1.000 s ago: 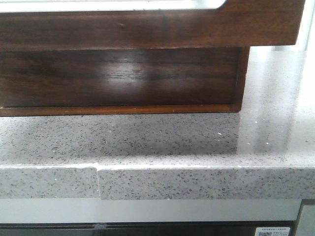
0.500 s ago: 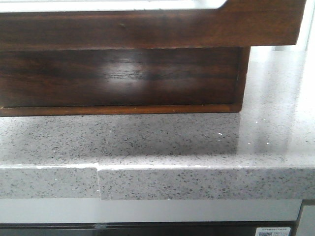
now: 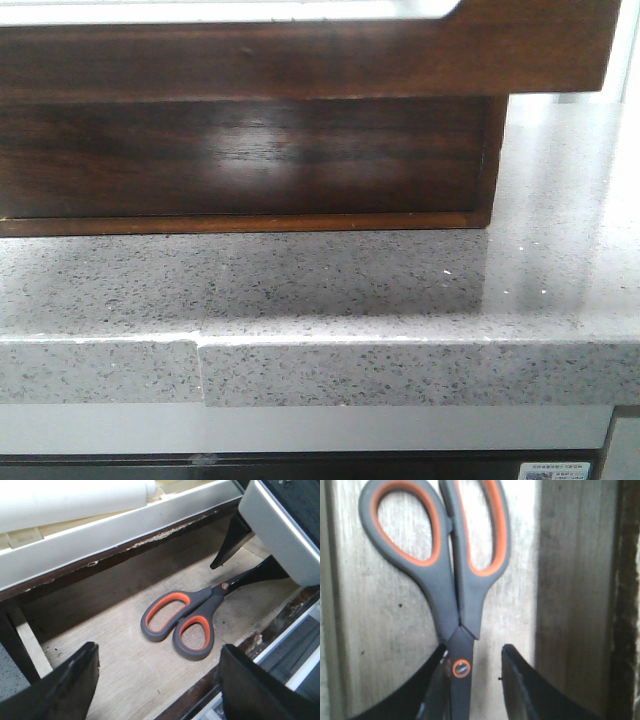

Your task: Put scissors in drawer with both arms

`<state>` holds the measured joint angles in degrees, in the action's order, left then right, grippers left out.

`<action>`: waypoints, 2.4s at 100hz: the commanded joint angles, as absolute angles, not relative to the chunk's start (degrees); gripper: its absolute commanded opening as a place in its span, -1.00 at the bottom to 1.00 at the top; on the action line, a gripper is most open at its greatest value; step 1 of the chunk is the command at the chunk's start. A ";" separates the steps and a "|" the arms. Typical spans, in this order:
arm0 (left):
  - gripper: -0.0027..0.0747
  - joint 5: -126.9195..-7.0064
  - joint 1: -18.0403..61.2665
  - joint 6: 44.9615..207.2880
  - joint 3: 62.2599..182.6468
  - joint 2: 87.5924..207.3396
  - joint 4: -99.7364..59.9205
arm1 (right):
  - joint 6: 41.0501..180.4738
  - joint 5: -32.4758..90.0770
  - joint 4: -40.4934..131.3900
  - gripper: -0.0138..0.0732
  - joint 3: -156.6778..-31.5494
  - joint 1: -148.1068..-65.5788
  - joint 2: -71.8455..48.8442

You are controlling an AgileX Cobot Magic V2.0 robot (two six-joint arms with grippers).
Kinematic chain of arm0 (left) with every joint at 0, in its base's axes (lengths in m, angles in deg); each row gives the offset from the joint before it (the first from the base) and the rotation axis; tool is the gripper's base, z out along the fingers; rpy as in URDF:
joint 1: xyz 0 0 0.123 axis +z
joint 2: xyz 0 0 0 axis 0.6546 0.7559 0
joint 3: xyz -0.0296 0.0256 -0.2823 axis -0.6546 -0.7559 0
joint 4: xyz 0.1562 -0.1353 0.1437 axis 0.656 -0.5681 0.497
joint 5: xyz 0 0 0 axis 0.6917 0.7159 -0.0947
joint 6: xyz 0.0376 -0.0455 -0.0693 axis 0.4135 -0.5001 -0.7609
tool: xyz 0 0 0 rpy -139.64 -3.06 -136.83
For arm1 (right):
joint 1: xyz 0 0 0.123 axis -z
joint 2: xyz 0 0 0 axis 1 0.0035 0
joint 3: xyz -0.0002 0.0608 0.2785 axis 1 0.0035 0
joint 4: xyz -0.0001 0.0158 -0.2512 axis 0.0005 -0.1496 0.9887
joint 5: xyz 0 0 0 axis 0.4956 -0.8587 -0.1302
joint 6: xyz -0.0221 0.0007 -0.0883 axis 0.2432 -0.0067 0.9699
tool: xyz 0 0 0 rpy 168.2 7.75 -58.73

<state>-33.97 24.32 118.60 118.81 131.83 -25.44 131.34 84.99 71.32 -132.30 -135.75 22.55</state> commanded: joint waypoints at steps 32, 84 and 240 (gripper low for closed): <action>0.29 -37.56 23.94 118.14 120.71 132.06 -27.32 | 124.95 84.65 72.99 -0.10 -134.25 -135.48 12.76; 0.29 -37.56 23.94 118.14 120.71 132.06 -27.32 | 92.72 75.08 73.15 -0.10 -117.55 -118.01 -5.31; -0.98 -37.80 23.94 118.14 120.71 132.06 -27.19 | 81.15 55.38 72.96 -0.84 -80.98 -109.28 -27.23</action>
<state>-34.43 24.32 118.60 118.81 131.83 -25.44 81.21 58.79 72.05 -79.46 -109.52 -26.93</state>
